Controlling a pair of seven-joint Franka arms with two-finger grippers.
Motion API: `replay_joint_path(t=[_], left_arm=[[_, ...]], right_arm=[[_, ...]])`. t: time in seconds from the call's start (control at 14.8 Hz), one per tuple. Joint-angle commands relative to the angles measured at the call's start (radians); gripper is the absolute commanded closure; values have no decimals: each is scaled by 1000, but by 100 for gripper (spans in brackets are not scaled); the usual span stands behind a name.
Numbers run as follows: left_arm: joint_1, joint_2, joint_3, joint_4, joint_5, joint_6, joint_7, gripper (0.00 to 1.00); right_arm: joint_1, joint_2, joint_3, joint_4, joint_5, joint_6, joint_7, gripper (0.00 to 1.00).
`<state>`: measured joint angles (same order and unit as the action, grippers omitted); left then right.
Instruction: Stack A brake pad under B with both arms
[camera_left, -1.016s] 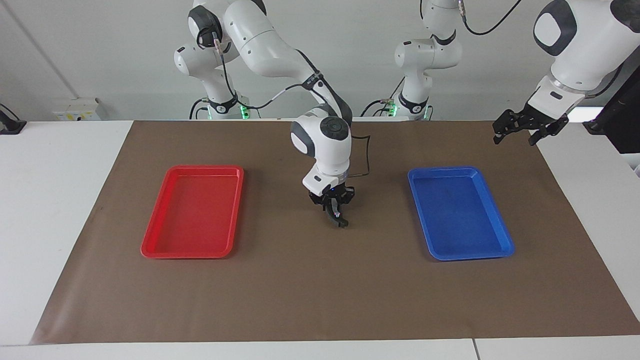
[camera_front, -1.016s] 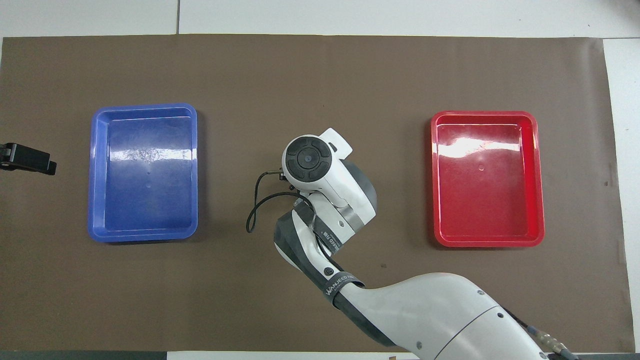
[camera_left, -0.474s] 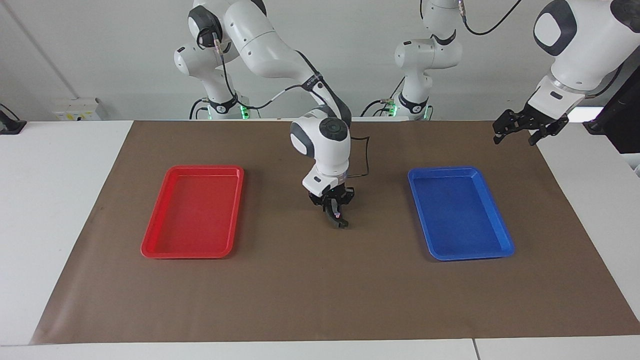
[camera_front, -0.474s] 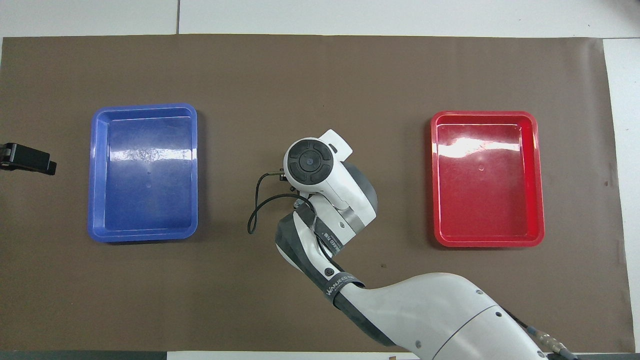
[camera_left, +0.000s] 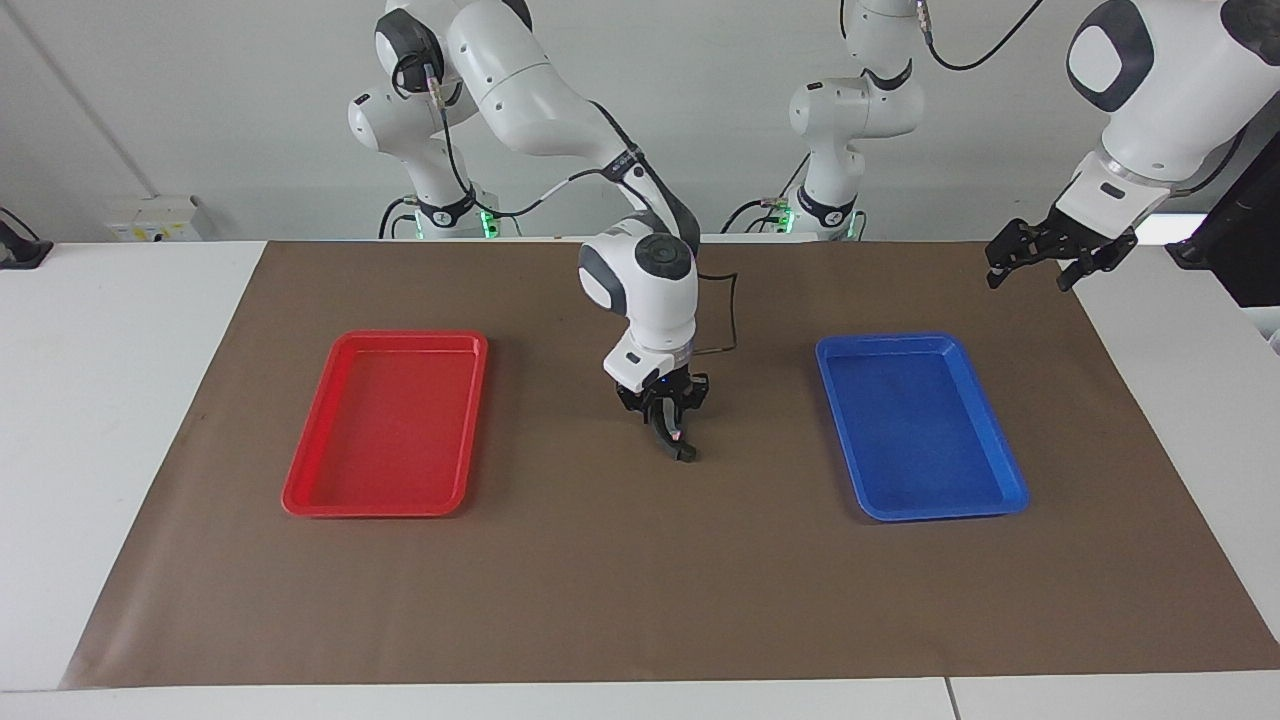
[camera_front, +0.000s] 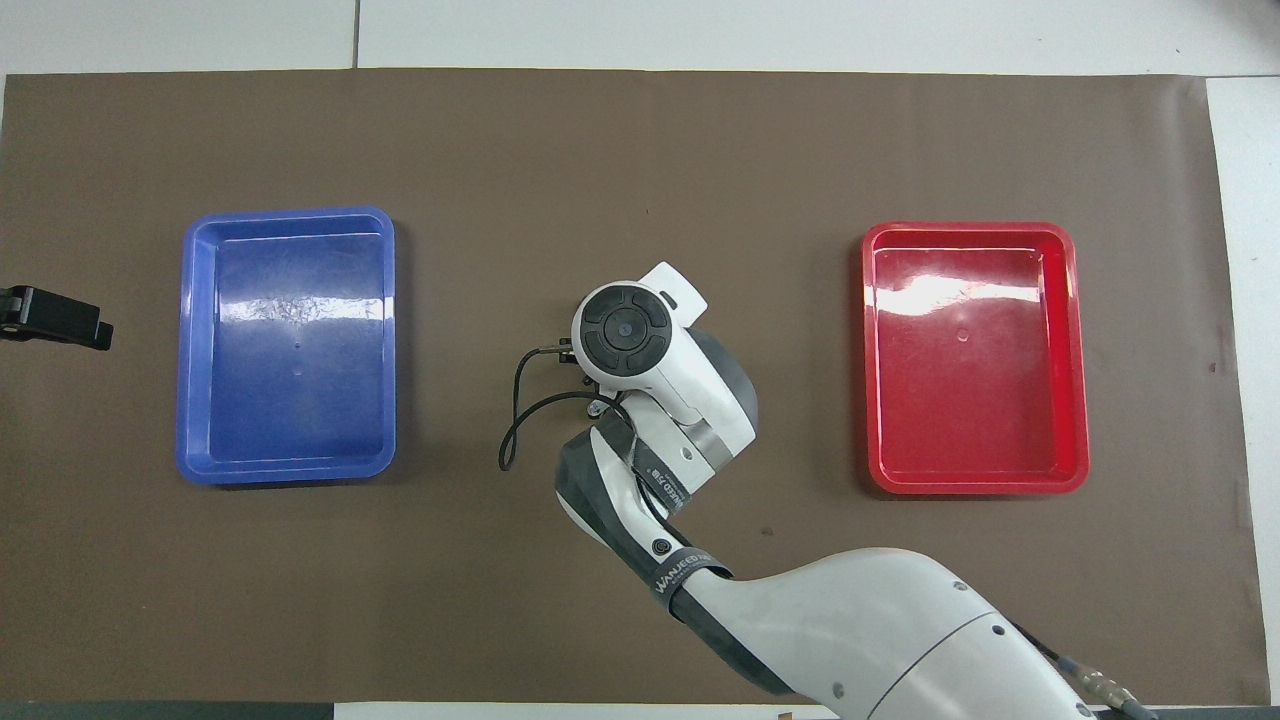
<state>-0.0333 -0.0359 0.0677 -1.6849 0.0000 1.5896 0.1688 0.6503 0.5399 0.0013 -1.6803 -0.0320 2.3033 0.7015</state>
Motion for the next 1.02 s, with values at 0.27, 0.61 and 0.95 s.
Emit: replay_joint_path(t=[0.27,0.61,0.95], left_arm=[[12,-6,-6,-4,-2,-10,6,1],[12,-6,-6,-4,-2,-10,6,1],[12,-6,-6,-4,-2,-10,6,1]], right_arm=[[-17,-72,-13,-10,-14,-71,-4,0],[-188,-245,-15,-27,-19,-160,-34,0],[-388,-380,-17,-22,-19,-316,-196,0]])
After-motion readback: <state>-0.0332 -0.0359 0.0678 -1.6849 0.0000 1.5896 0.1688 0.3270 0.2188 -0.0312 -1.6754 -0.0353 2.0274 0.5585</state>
